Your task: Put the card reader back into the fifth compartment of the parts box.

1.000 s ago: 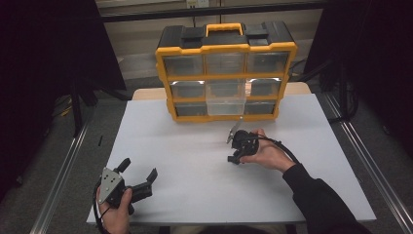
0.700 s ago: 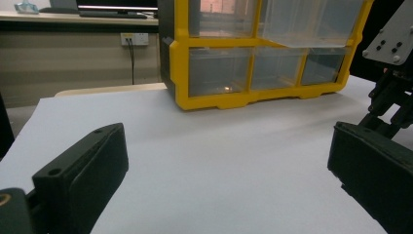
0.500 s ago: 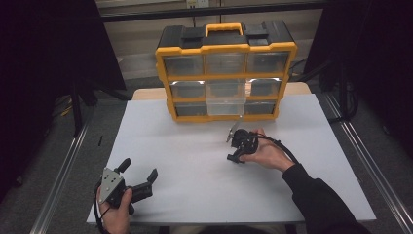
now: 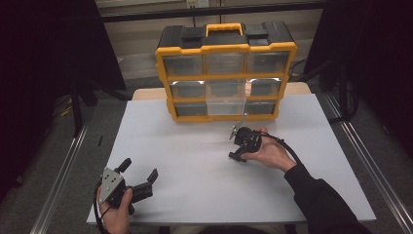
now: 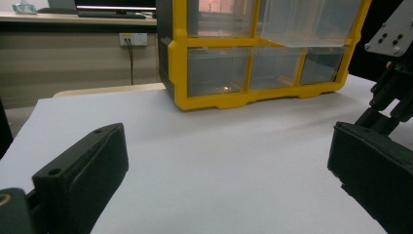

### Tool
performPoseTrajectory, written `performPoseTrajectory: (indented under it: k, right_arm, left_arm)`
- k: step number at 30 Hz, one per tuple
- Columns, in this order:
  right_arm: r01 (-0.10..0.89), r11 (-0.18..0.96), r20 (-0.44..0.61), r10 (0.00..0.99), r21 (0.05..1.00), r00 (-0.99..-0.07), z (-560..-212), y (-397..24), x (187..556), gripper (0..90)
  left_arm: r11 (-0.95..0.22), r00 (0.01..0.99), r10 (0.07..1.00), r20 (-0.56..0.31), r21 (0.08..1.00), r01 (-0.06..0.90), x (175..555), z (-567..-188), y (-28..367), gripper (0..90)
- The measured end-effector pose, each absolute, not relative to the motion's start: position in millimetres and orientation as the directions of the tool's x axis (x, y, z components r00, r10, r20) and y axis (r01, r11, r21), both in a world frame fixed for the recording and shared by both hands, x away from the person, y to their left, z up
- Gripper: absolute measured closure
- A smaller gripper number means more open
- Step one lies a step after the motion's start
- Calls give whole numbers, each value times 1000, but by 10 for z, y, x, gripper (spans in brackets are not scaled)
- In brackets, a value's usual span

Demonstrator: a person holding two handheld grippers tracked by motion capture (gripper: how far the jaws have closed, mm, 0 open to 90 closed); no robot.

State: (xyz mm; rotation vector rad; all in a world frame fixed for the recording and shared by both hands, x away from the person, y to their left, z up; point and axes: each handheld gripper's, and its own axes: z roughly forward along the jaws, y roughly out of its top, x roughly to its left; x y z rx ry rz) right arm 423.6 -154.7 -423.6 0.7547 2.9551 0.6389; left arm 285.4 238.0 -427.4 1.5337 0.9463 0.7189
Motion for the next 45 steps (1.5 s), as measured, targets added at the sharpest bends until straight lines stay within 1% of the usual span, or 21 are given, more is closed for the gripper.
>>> performPoseTrajectory:
  k: [9, 16, 36, 45]
  right_arm:
    - [458, 767, 105, 464, 449, -880, -4189, -1614, 4225, 739]
    - [467, 747, 113, 475, 473, -873, -4167, -1659, 4221, 739]
    - [458, 713, 113, 476, 531, -872, -4050, -1725, 4179, 739]
    - [440, 687, 109, 469, 579, -876, -3971, -1764, 4159, 739]
  left_arm:
    - [-37, 492, 868, -58, 983, 181, 2854, -4272, 2379, 12]
    - [-40, 490, 870, -54, 983, 179, 2850, -4271, 2384, 13]
    - [-32, 490, 870, -60, 983, 178, 2847, -4272, 2383, 12]
    - [-33, 490, 870, -61, 983, 181, 2843, -4270, 2385, 12]
